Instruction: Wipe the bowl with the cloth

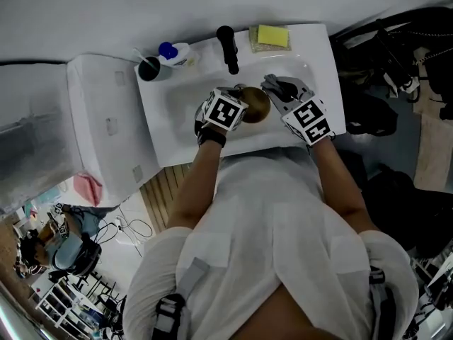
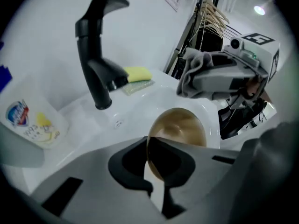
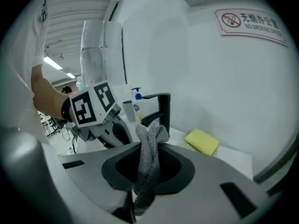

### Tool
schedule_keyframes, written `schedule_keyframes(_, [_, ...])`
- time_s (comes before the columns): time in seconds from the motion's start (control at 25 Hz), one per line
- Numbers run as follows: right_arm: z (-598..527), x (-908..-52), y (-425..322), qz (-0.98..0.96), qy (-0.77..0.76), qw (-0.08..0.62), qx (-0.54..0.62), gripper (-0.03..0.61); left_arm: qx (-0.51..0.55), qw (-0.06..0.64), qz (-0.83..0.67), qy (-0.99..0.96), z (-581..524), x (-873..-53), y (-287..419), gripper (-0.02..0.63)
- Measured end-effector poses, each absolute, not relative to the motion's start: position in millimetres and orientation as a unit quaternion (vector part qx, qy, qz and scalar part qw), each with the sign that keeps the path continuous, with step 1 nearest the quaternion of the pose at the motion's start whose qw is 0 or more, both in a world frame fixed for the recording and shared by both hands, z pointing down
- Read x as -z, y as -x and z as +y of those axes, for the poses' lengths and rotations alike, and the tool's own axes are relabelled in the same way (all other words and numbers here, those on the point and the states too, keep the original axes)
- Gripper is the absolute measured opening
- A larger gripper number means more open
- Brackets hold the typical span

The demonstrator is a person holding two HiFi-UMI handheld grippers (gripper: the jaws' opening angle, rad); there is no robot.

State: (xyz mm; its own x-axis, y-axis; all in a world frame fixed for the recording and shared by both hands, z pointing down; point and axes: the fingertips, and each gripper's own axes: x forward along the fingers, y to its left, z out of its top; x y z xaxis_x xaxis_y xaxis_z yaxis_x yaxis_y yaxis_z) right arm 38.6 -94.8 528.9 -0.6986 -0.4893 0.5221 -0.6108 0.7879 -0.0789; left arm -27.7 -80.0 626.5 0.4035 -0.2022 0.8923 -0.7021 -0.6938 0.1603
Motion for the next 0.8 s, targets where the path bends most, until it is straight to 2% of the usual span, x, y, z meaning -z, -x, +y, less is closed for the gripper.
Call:
schedule_keyframes(0.08, [-94.9, -525.5, -31.0, -0.915, -0.292, 0.251, -0.116, 0.055, -0.467, 0.252, -0.290, -0.797, -83.3, -610.1, 25.6, 0.017])
schedule_keyframes(0.24, [-95.5, -521.1, -21.6, -0.916, -0.278, 0.272, -0.093, 0.138, -0.456, 0.232, -0.295, -0.807, -86.4, -586.4, 17.6, 0.017])
schedule_keyframes(0.4, [-93.3, -517.7, -15.0, -0.912, -0.264, 0.312, -0.033, 0.162, -0.447, 0.237, -0.301, -0.809, -89.0, -578.0, 18.0, 0.017])
schedule_keyframes(0.56, [-82.6, -524.4, -3.9, -0.912, -0.223, 0.345, -0.011, 0.221, -0.431, 0.253, -0.307, -0.810, -92.0, -572.8, 21.5, 0.017])
schedule_keyframes(0.64, [-80.2, -528.6, -1.7, -0.909, -0.212, 0.359, -0.002, 0.227, -0.422, 0.259, -0.307, -0.813, -93.6, -569.0, 21.2, 0.017])
schedule_keyframes(0.8, [-84.1, -520.3, -3.0, -0.914, -0.212, 0.344, -0.024, 0.251, -0.429, 0.264, -0.309, -0.806, -94.4, -569.5, 25.3, 0.017])
